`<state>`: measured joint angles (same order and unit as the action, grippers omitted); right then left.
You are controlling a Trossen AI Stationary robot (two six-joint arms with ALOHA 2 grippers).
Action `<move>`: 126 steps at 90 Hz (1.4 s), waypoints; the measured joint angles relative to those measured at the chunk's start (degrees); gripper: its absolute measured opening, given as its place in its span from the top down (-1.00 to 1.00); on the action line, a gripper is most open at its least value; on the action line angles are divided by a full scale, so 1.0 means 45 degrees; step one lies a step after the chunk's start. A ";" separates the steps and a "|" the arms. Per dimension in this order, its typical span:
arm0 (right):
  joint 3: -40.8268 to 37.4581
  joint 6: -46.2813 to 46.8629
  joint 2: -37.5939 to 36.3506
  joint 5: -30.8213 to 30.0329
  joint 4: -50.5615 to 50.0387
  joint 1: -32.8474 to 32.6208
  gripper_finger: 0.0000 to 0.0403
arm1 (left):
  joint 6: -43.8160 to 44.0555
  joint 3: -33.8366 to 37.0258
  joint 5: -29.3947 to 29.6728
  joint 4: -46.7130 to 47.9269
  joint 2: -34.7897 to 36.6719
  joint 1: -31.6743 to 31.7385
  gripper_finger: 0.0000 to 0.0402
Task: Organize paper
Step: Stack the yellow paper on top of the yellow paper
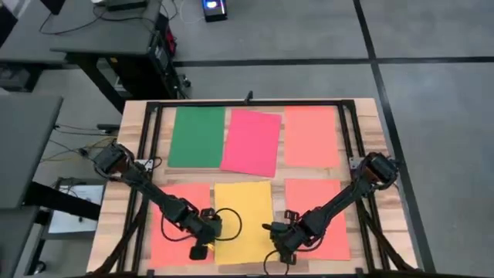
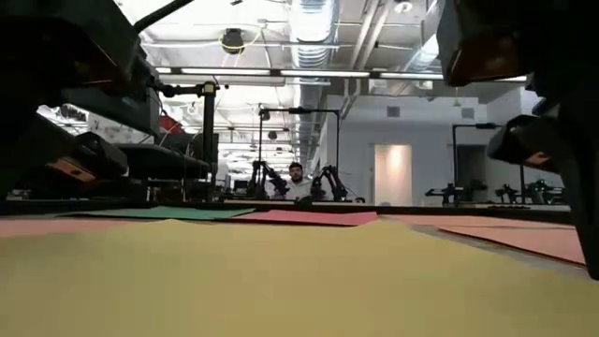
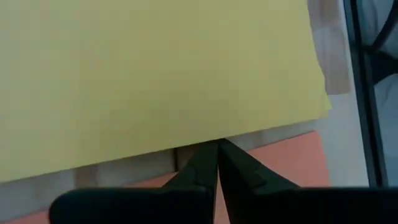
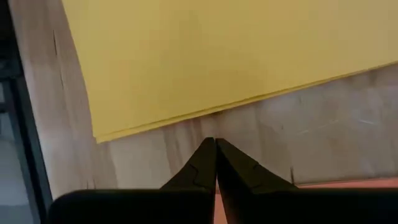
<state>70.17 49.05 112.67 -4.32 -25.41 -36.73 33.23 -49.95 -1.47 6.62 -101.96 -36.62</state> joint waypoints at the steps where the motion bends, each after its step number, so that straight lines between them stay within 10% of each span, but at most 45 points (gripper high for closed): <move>1: -0.0032 0.0003 -0.0005 0.0012 0.0052 0.0011 1.00 | 0.0000 0.0000 0.0003 0.0003 0.0003 0.0000 1.00; 126: -0.0191 0.0104 -0.0164 0.0652 -0.0158 0.0511 1.00 | 0.0112 0.0093 -0.0262 0.1696 0.0868 0.0063 1.00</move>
<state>69.31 49.52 111.93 -1.39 -26.12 -34.43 33.74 -49.54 -2.64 14.25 -98.06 -36.34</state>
